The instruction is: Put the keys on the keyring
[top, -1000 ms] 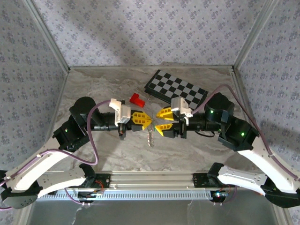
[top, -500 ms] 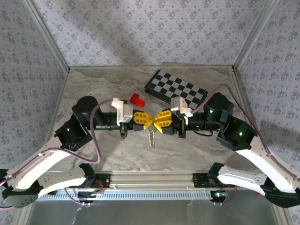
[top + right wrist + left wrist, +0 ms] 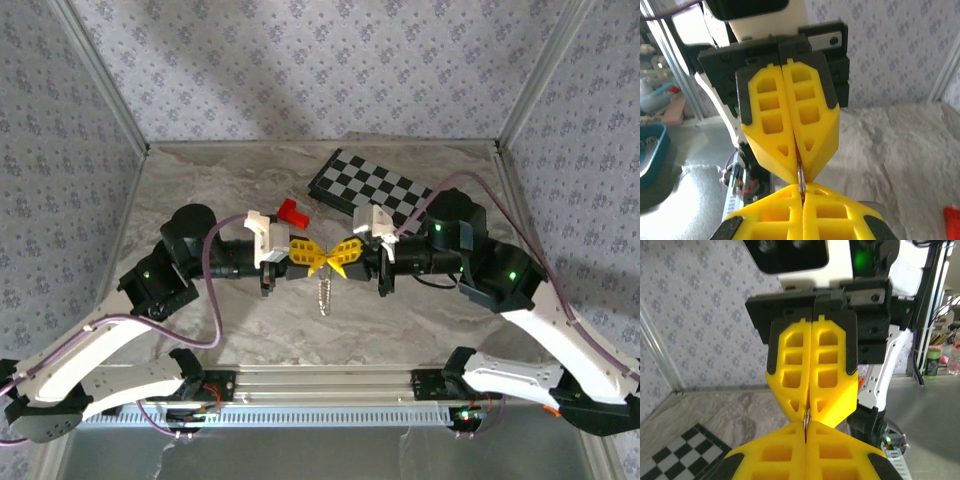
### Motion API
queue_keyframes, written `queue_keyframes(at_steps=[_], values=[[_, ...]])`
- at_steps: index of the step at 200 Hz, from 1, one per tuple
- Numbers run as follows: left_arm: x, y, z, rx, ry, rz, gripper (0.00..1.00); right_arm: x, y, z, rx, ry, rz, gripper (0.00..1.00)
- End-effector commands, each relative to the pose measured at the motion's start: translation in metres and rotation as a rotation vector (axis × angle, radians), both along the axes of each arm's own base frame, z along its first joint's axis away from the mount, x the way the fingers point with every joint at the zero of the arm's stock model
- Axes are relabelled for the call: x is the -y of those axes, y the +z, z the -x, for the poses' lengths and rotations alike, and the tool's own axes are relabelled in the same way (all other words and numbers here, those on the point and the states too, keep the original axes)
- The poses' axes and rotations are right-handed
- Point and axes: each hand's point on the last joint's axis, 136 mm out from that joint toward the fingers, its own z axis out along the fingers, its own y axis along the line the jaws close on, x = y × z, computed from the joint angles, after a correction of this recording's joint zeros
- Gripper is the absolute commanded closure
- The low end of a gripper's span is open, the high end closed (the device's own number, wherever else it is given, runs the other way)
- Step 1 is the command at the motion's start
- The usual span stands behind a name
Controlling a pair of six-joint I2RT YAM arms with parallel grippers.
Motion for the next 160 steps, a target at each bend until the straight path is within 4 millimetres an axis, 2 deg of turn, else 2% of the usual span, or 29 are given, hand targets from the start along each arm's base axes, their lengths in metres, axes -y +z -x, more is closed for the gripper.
queue_keyframes(at_steps=[1, 56, 81, 92, 134, 160], values=[[0.004, -0.024, -0.006, -0.013, 0.012, -0.107, 0.91, 0.013, -0.002, 0.004, 0.017, -0.008, 0.099, 1.00], [0.008, -0.030, -0.009, -0.021, 0.013, -0.127, 0.90, 0.014, -0.011, 0.008, 0.021, 0.025, 0.214, 1.00], [0.007, -0.030, -0.010, -0.017, 0.022, -0.143, 1.00, 0.008, -0.014, 0.011, 0.009, 0.060, 0.226, 1.00], [0.005, -0.029, -0.011, -0.011, 0.033, -0.140, 1.00, 0.007, -0.015, 0.013, 0.008, 0.070, 0.232, 1.00], [0.001, -0.004, -0.005, 0.007, 0.027, -0.023, 1.00, 0.009, -0.005, 0.011, 0.026, 0.032, 0.168, 1.00], [0.002, 0.018, 0.004, 0.027, -0.026, 0.061, 1.00, 0.012, 0.008, 0.006, 0.055, -0.030, 0.058, 0.80]])
